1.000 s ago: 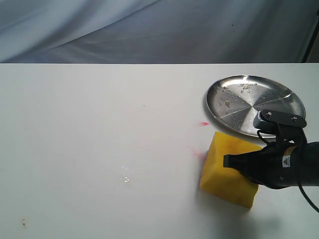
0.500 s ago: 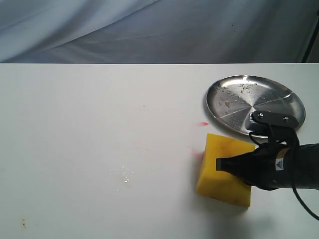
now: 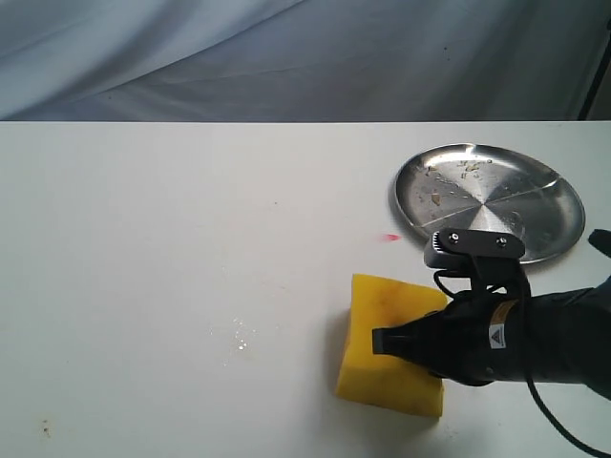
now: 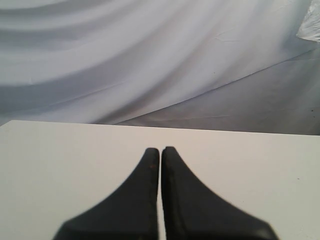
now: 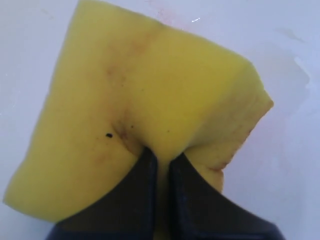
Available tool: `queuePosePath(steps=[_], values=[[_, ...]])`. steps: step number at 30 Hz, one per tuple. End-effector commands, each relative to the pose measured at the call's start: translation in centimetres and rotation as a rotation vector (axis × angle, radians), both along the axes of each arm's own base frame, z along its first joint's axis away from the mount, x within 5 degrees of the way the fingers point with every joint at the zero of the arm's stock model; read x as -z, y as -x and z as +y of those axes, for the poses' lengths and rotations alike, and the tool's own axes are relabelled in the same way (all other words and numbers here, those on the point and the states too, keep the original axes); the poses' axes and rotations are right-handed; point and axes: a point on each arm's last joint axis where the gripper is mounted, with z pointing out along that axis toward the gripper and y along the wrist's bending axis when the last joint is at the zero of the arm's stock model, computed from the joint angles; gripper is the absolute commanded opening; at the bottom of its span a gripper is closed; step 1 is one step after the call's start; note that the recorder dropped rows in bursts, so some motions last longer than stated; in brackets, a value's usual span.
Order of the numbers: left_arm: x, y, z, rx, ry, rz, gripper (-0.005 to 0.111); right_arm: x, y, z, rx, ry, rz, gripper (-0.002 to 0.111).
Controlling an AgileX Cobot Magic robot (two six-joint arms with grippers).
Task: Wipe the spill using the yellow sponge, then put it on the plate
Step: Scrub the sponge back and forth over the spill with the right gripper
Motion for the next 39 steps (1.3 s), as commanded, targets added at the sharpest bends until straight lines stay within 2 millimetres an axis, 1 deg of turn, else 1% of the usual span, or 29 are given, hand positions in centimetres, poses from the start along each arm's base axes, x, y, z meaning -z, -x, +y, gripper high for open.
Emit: queuePosePath(steps=[1, 5, 9, 11, 14, 17, 20, 22, 26, 29, 33, 39], values=[[0.1, 0.0, 0.0, 0.006, 0.002, 0.0, 0.003, 0.3, 0.4, 0.0, -0.02, 0.036, 0.045, 0.0], [0.1, 0.0, 0.0, 0.006, 0.002, 0.0, 0.003, 0.6, 0.1, -1.2, 0.028, 0.039, 0.051, 0.0], [0.1, 0.0, 0.0, 0.006, 0.002, 0.0, 0.003, 1.1, 0.1, -3.5, 0.112, 0.044, 0.064, 0.0], [0.1, 0.0, 0.0, 0.006, 0.002, 0.0, 0.003, 1.0, 0.0, -4.6, 0.155, 0.045, 0.063, 0.0], [0.1, 0.0, 0.0, 0.006, 0.002, 0.0, 0.003, 0.5, 0.0, -6.3, 0.201, 0.052, 0.041, 0.0], [0.1, 0.0, 0.0, 0.006, 0.002, 0.0, 0.003, -0.2, -0.1, -7.5, 0.236, 0.058, 0.024, 0.0], [0.1, 0.0, 0.0, 0.006, 0.002, 0.0, 0.003, -0.8, -0.1, -8.1, 0.26, 0.054, 0.007, 0.0], [0.1, 0.0, 0.0, 0.006, 0.002, 0.0, 0.003, -0.9, -0.1, -8.3, 0.264, 0.057, 0.009, 0.0], [0.1, 0.0, 0.0, 0.006, 0.002, 0.0, 0.003, -0.1, -0.4, -8.2, 0.261, 0.073, 0.044, 0.0], [0.1, 0.0, 0.0, 0.006, 0.002, 0.0, 0.003, 0.6, -1.1, -7.5, 0.244, 0.083, 0.074, 0.0], [0.1, 0.0, 0.0, 0.006, 0.002, 0.0, 0.003, 0.8, -2.4, -5.4, 0.187, 0.081, 0.084, 0.0], [0.1, 0.0, 0.0, 0.006, 0.002, 0.0, 0.003, -0.1, -4.7, -1.0, 0.104, 0.047, 0.068, 0.0]])
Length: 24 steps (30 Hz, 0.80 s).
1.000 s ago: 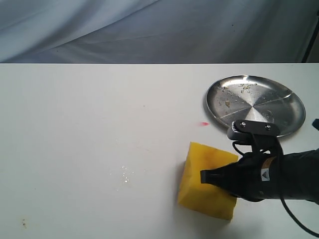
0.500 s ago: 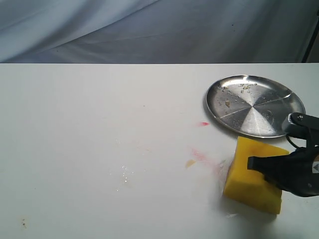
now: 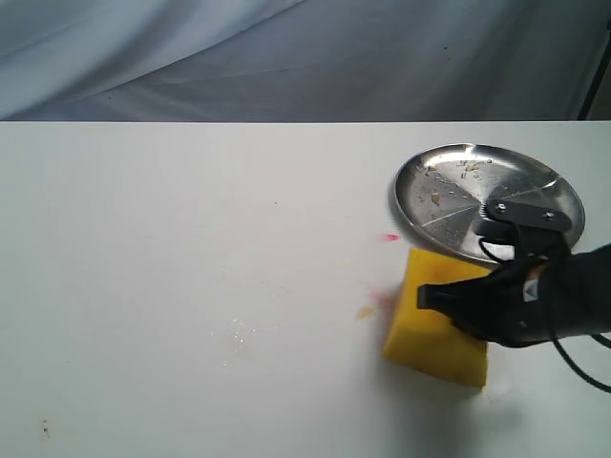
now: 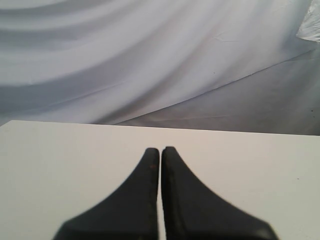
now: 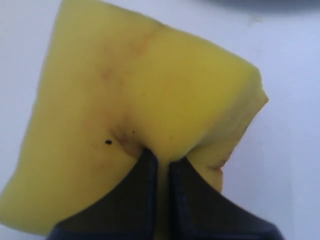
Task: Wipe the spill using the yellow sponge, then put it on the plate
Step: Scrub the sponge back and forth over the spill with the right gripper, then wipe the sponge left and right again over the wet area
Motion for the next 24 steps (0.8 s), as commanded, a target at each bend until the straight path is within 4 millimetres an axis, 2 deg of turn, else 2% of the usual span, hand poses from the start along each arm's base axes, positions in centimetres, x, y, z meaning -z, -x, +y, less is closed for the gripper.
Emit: queuePosePath(steps=[1, 7, 10, 14, 19, 24], values=[[0.1, 0.0, 0.0, 0.006, 0.002, 0.0, 0.003, -0.2, -1.4, 3.5, -0.073, -0.009, 0.023, 0.0], [0.1, 0.0, 0.0, 0.006, 0.002, 0.0, 0.003, 0.5, -2.3, 8.2, -0.193, 0.008, 0.055, 0.0], [0.1, 0.0, 0.0, 0.006, 0.002, 0.0, 0.003, 0.6, -1.7, 10.6, -0.258, 0.004, 0.052, 0.0], [0.1, 0.0, 0.0, 0.006, 0.002, 0.0, 0.003, 0.5, -0.3, 12.4, -0.324, -0.005, 0.038, 0.0], [0.1, 0.0, 0.0, 0.006, 0.002, 0.0, 0.003, 0.4, 2.1, 12.7, -0.382, 0.0, 0.042, 0.0], [0.1, 0.0, 0.0, 0.006, 0.002, 0.0, 0.003, 0.1, 4.3, 10.5, -0.371, -0.037, 0.001, 0.0]])
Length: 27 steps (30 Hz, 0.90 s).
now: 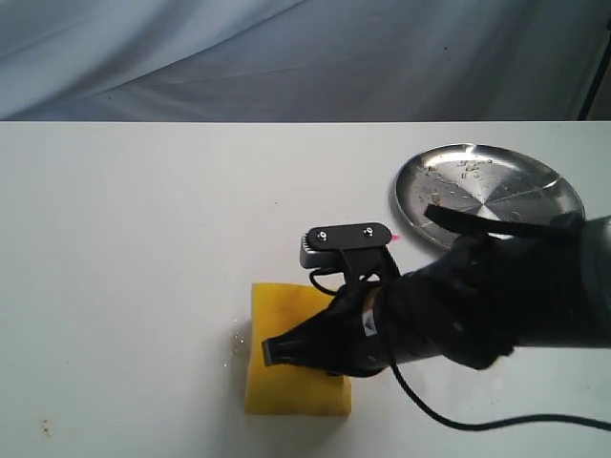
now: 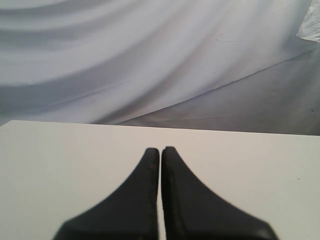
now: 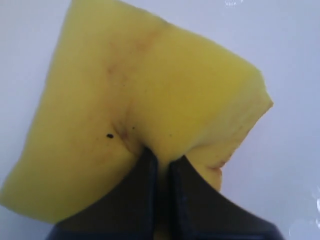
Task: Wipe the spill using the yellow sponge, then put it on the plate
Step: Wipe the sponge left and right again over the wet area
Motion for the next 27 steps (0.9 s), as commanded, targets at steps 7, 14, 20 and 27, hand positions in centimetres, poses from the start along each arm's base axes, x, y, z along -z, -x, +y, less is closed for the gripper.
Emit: queuePosePath(steps=[7, 14, 20, 27], values=[[0.1, 0.0, 0.0, 0.006, 0.002, 0.0, 0.003, 0.3, 3.1, -7.8, 0.139, 0.013, 0.017, 0.0], [0.1, 0.0, 0.0, 0.006, 0.002, 0.0, 0.003, 0.5, 1.3, -12.7, 0.35, 0.023, 0.025, 0.0], [0.1, 0.0, 0.0, 0.006, 0.002, 0.0, 0.003, 0.4, 0.0, -15.0, 0.469, 0.004, -0.001, 0.0], [0.1, 0.0, 0.0, 0.006, 0.002, 0.0, 0.003, 0.0, -0.6, -15.6, 0.494, -0.007, -0.035, 0.0]])
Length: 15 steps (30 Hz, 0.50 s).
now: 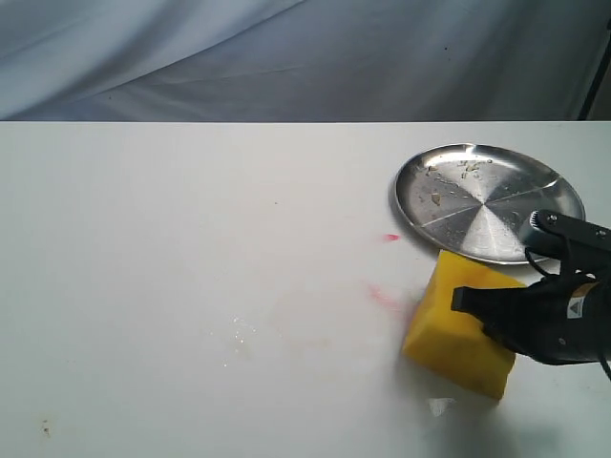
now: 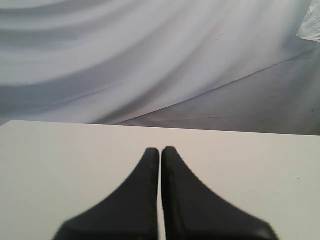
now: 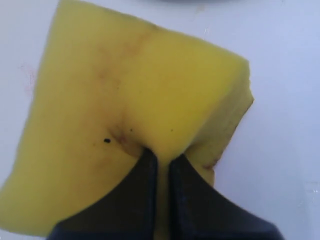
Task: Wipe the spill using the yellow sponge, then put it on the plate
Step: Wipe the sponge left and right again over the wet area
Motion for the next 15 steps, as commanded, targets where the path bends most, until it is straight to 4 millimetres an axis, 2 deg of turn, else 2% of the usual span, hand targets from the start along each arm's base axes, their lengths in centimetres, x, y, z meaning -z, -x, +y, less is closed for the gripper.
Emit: queuePosePath(steps=[1, 6, 11, 15], values=[[0.1, 0.0, 0.0, 0.006, 0.002, 0.0, 0.003, -0.2, -0.5, 0.1, -0.03, 0.016, -0.024, 0.0], [0.1, 0.0, 0.0, 0.006, 0.002, 0.0, 0.003, 0.1, -1.7, 2.7, -0.131, 0.043, 0.037, 0.0], [0.1, 0.0, 0.0, 0.006, 0.002, 0.0, 0.003, 0.3, -2.3, 8.0, -0.278, 0.028, 0.027, 0.0], [0.1, 0.0, 0.0, 0.006, 0.002, 0.0, 0.003, 0.2, -2.0, 11.6, -0.372, 0.012, 0.012, 0.0]])
